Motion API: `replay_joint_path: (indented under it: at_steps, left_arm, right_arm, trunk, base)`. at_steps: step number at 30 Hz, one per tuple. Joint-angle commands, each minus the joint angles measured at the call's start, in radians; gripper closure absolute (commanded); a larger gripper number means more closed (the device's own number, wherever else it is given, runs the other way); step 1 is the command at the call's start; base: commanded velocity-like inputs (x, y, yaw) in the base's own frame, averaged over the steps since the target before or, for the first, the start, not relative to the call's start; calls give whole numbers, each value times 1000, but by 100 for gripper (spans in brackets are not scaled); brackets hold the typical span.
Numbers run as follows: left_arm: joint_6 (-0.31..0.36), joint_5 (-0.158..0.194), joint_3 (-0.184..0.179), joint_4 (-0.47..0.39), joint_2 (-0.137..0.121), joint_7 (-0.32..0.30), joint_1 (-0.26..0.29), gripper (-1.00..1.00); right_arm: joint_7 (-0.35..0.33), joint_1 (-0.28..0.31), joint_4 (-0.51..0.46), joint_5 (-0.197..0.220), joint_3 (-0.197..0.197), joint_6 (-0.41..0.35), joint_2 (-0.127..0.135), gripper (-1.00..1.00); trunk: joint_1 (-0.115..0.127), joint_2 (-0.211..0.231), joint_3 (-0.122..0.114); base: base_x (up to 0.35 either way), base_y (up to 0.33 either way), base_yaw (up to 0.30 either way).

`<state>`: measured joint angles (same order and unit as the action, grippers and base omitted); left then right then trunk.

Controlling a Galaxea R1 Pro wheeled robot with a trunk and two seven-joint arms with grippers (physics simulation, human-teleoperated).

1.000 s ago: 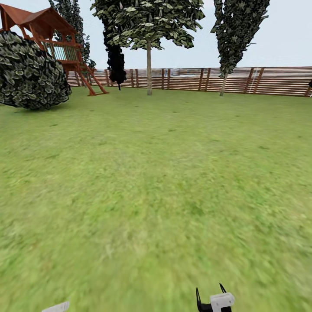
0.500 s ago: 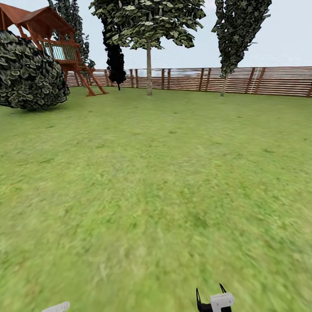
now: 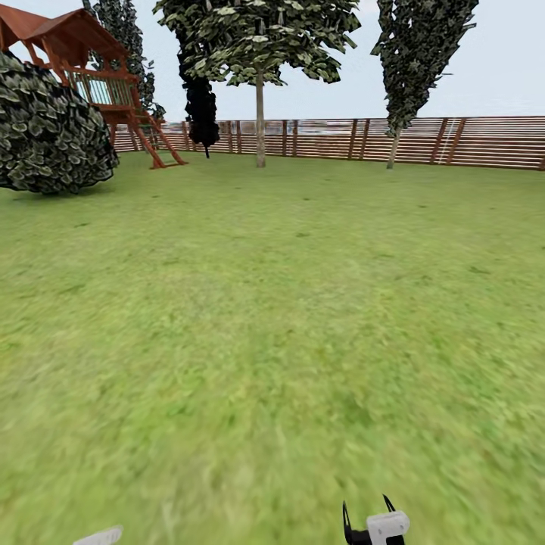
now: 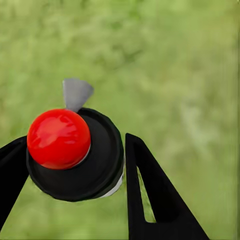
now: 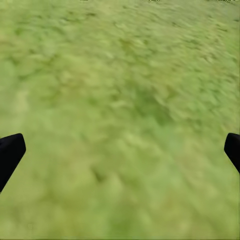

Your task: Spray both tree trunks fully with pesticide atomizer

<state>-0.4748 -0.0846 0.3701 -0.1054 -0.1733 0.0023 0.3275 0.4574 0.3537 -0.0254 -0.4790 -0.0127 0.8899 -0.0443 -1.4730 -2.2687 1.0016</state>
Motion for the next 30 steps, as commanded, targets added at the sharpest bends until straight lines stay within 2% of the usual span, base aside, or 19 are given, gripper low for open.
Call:
replay_joint_path:
  at_steps: [1,30]
  left_arm:
    - [-4,-9,7,1,0,1,1,100]
    - [-4,-9,7,1,0,1,1,100]
  right_arm:
    - [10,1,1,-9,-1,0,0,-100]
    - [10,1,1,-9,-1,0,0,-100]
  trunk:
    - [0,0,1]
    - [0,0,1]
  base:
    - [339,0,0]
    - [339,0,0]
